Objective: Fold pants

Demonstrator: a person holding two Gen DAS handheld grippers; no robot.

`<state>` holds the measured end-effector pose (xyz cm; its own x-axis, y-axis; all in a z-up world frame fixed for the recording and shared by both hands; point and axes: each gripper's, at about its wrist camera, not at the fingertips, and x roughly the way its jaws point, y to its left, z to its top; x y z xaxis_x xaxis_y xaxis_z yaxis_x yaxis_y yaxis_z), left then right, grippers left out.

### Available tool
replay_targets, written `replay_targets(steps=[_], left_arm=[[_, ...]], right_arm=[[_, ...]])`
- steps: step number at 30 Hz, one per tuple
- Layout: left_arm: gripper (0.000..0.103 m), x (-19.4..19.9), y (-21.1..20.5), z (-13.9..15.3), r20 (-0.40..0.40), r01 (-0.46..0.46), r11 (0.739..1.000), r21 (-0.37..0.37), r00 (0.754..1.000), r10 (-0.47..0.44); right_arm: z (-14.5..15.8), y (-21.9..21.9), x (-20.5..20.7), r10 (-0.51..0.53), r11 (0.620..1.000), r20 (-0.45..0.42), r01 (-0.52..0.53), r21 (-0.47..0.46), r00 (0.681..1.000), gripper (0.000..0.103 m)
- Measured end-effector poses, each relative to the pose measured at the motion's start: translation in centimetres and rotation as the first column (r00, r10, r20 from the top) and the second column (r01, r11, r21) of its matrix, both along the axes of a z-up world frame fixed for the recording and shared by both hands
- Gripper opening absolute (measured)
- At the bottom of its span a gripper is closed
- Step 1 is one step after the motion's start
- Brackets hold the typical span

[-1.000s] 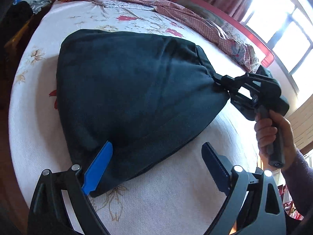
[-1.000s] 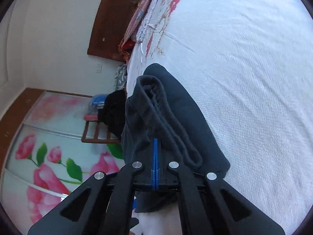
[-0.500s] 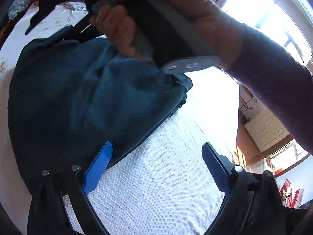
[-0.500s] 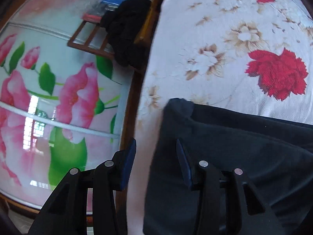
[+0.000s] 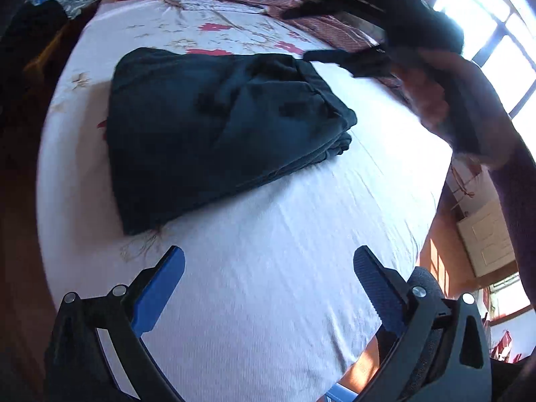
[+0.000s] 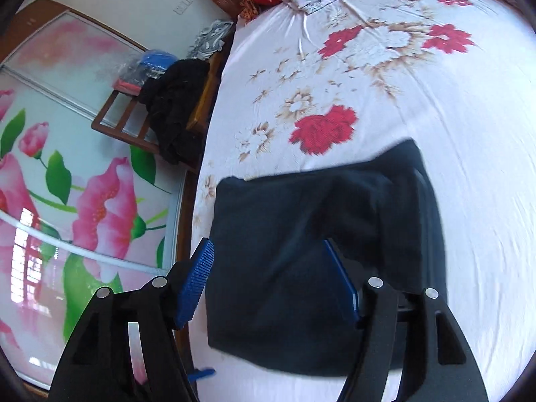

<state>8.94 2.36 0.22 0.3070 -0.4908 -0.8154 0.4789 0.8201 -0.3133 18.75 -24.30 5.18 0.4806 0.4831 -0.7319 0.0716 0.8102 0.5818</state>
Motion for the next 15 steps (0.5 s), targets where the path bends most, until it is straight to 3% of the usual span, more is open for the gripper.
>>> replay_targets(steps=[5,7,12,15], left_arm=[[0.101,-3.7,4.0,-0.3,-0.043,-0.159,0.983,0.097,0.986,0.164],[0.101,-4.8,4.9,-0.7,-0.075,-0.206,0.969,0.133,0.973,0.217],[0.101,-5.4,4.3,-3.6,-0.187,-0.284,0.915,0.285,0.920,0.344],[0.101,-5.4,4.0,-2.7,-0.149,-0.354,0.885,0.304,0.899,0.411]], right_arm=[[-2.1,-1.2,-11.5,-0.106,0.983,-0.049,0.098,-0.153,0.993,0.071],[-3.4,-0.5,-14.6,-0.146,0.975,-0.078,0.131,-0.180,0.986,0.082],[-6.0,3.1,-17.8,-0.176,0.934,-0.137,0.122,-0.335,0.975,0.082],[-5.9,5.7,-17.9,-0.167,0.897,-0.085,0.115,-0.426,0.982,0.082]])
